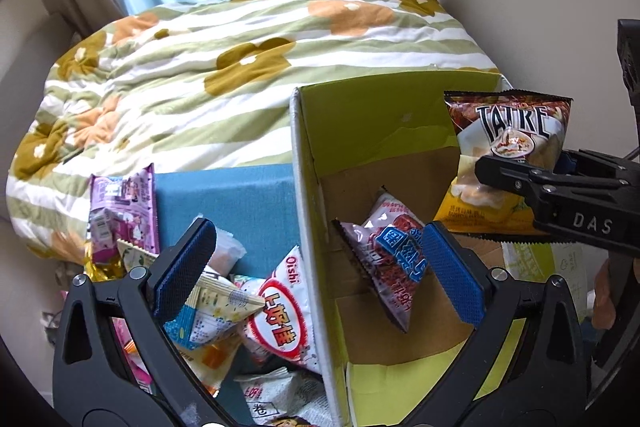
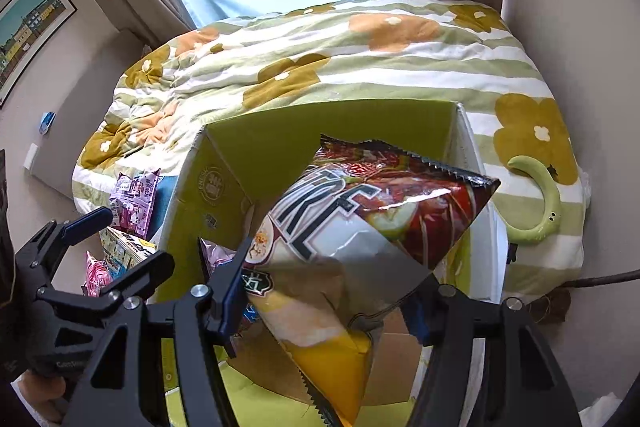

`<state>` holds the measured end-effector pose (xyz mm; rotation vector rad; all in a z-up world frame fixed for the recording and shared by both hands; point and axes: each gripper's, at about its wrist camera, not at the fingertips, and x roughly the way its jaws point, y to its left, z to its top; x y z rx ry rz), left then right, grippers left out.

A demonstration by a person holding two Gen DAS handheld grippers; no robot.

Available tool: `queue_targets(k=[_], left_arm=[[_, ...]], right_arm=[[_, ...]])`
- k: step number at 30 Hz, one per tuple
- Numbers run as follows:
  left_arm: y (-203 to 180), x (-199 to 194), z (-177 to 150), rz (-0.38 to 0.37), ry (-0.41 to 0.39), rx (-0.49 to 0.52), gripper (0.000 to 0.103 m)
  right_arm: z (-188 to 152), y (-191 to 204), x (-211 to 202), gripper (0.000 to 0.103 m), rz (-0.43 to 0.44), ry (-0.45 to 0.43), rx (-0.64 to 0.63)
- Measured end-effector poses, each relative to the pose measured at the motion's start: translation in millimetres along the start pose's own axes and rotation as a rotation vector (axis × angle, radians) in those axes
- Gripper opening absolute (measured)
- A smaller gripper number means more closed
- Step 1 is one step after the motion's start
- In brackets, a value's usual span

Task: Organize snacks
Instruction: 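Carry both bags to the yellow-green box and release them inside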

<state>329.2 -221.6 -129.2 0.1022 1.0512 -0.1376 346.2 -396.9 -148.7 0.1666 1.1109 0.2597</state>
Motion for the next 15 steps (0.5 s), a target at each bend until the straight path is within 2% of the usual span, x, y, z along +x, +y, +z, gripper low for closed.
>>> queue_targets(k=[6,8,9,10,11,15], left_arm=[[15,2,-7,0.008,0.015,-0.027,0.102],[18,2,-8,0.007,0.016,-0.032,0.102],[18,2,-8,0.006,0.015,-0.034,0.102],[19,2,-9,0.005,0.015,-0.034,0.102],[19,2,-9,0.005,0.016,-0.034,0.102],[19,1,-12,0.003,0.017,-0.036,0.102]], right_arm=[[12,2,22,0.061,0.010,0.011,0.004],[12,1,24,0.065,0.005,-0.002,0.012],[12,0,24,0.076,-0.001,-0.009,0.023],[11,-1,24,0.093,-0.005,-0.019,0.036],[9,-2,22,0.102,-0.009,-0.031,0.050],[0,-6,15,0.102,-0.028,-0.043,0.066]])
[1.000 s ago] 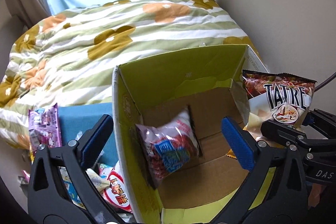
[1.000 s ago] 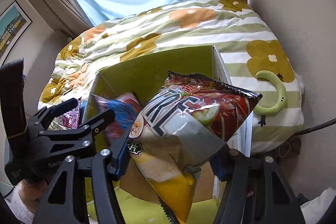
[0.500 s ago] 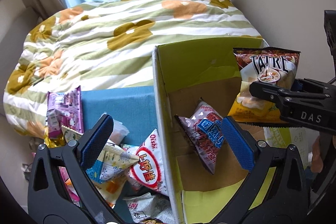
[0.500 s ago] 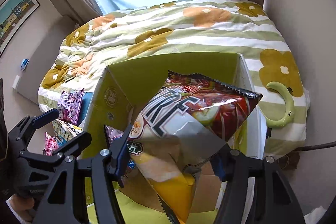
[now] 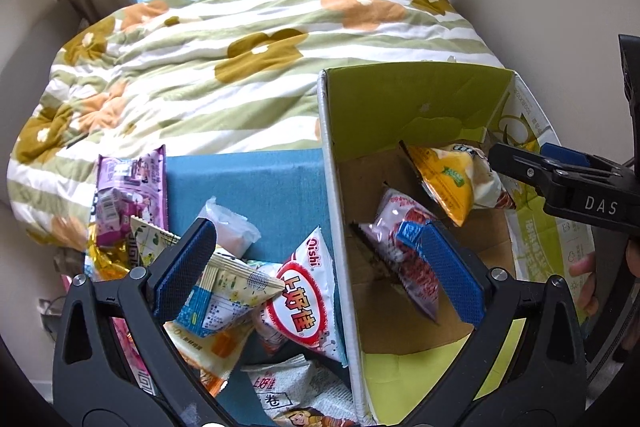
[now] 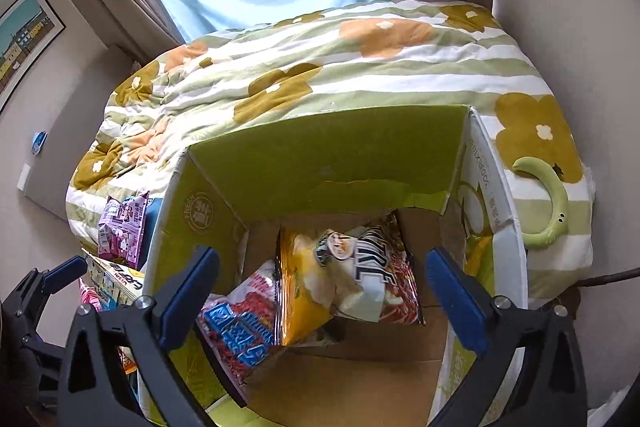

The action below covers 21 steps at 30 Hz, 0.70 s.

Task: Organize snacks
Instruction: 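Carry both bags to the yellow-green box and release them inside, then withdraw both tools from the box back over the snacks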

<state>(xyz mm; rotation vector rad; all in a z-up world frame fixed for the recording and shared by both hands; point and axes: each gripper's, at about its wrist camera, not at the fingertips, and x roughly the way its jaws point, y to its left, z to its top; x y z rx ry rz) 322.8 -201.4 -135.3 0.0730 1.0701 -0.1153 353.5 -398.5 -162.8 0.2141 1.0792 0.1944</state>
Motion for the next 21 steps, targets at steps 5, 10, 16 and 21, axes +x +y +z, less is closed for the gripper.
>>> queue_targets(k=[5,10,16,21], left_arm=[[-2,-6,-5,-0.007,-0.004,0.000,0.102],[-6,-22,-8,-0.005,-0.031,0.001,0.102],[-5,-48,-14,0.010,-0.060,-0.011,0.102],[6,-75,-24,0.018,-0.083,-0.038,0.102]], right_arm=[[-14,-6,-11,0.102,-0.003,0.011,0.022],[-22,-9,-28,0.102,-0.004,-0.006,0.031],[-26,-3,-53,0.102,0.001,-0.029,-0.013],[-31,7,-74,0.102,-0.006,-0.056,-0.062]])
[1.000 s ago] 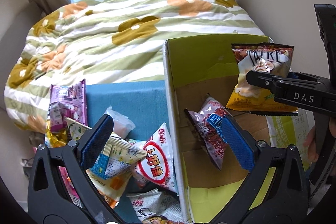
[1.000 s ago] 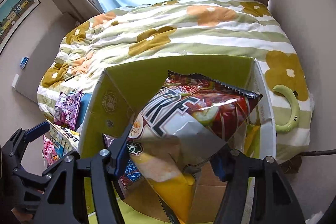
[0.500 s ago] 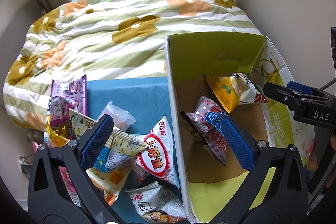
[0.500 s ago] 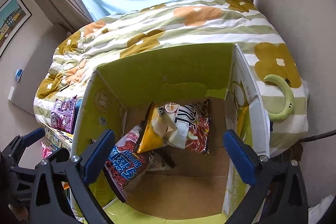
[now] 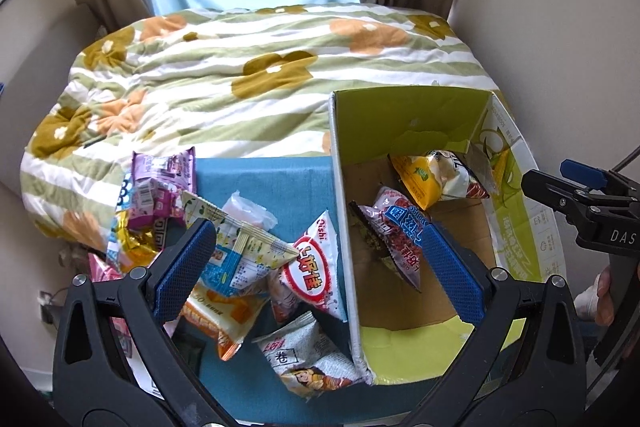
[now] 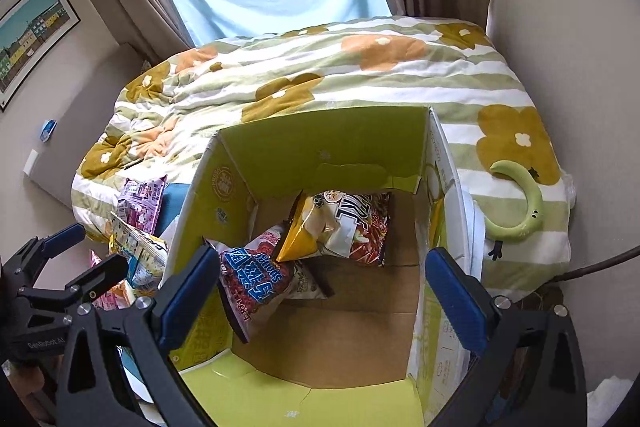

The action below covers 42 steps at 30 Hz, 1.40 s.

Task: Organize snacks
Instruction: 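Withdraw both tools from the box back over the snacks, then grasp the dark green pack with left tool while right tool grasps a corn chip bag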

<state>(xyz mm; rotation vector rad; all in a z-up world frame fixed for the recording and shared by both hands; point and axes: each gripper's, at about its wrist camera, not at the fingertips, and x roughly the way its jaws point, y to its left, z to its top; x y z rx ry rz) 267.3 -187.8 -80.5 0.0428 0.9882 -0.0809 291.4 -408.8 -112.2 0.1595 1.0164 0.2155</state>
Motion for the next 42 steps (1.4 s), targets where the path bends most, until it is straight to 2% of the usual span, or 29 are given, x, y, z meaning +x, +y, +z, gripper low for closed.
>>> queue_targets(k=[10,16,24,33,42], left_arm=[[55,-61,-36,0.013,-0.063,-0.032,0.102],[108,-83,-68,0.021,-0.074,-0.026,0.102],[178,-97,-118,-0.011,-0.062,-0.036,0.102],[231,-68,-163,-0.079,0.039,-0.002,0.102],[229,-6,-201,-0.118,0.135,0.018,0.102]], right_arm=[[-26,35,-52,0.102,-0.003,-0.079,-0.012],[-57,81,-74,0.102,-0.023,-0.128,-0.016],[-108,146,-76,0.102,-0.047,-0.159,0.035],[-161,190,-56,0.102,-0.049,-0.138,0.153],[-192,205,-10,0.102,-0.071,-0.075,0.193]])
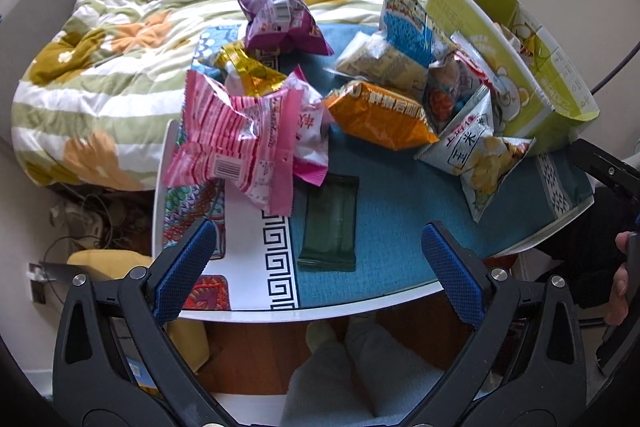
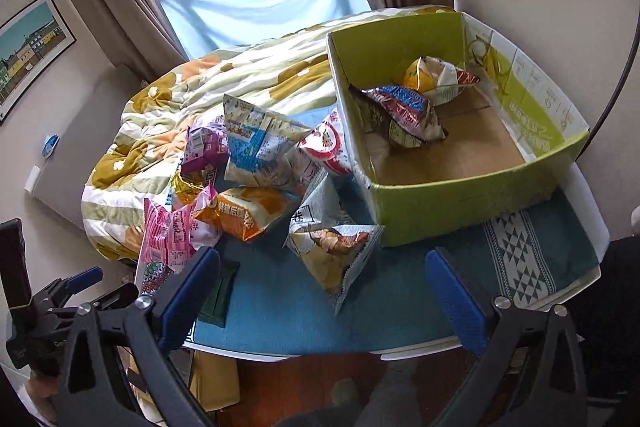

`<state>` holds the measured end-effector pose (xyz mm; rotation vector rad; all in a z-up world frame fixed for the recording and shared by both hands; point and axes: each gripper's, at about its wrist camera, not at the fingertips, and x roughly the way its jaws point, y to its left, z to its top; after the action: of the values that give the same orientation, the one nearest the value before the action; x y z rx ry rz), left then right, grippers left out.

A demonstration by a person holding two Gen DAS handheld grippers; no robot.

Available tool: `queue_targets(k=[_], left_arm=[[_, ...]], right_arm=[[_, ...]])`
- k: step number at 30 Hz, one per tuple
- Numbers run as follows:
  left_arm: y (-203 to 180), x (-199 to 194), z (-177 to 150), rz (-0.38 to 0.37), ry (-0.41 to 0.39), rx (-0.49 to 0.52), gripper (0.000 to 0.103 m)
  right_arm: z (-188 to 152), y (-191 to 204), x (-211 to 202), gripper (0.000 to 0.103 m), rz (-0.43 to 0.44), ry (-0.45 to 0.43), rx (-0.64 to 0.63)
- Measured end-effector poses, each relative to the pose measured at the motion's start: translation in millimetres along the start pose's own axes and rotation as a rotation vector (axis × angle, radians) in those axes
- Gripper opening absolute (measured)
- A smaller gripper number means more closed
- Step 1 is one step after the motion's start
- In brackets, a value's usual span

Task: Organize snacks
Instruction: 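Grasp the dark green pack with left tool while right tool grasps a corn chip bag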

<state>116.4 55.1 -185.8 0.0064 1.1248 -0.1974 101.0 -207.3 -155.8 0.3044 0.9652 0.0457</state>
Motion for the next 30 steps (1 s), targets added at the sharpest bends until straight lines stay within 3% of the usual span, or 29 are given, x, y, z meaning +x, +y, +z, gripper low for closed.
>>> queue_targets(k=[3,8,13,17,24,28,30], left_arm=[[-6,25,-9,0.010,0.004,0.007,0.101],[-17,68,-19,0.048,0.028,0.036,0.086],[-27,96,-22,0.062,0.052,0.041,0.080],[-35,109,-21,0.067,0.075,0.055,0.070],[-46,120,-15,0.062,0.082,0.053,0.065],[-44,119,-8,0.060,0.085,0.059,0.042],[-40,119,-1,0.057,0.090,0.061,0.041]], right_arm=[[-8,-4,20,0.102,0.008,0.019,0.013],[-17,-11,52,0.102,0.010,0.017,0.017],[-22,-16,74,0.102,0.013,0.001,-0.012],[-23,-19,88,0.102,0.028,0.012,-0.025],[-20,-18,103,0.102,0.032,0.032,-0.057],[-20,-16,111,0.102,0.033,0.038,-0.068],[-19,-14,115,0.102,0.035,0.041,-0.066]])
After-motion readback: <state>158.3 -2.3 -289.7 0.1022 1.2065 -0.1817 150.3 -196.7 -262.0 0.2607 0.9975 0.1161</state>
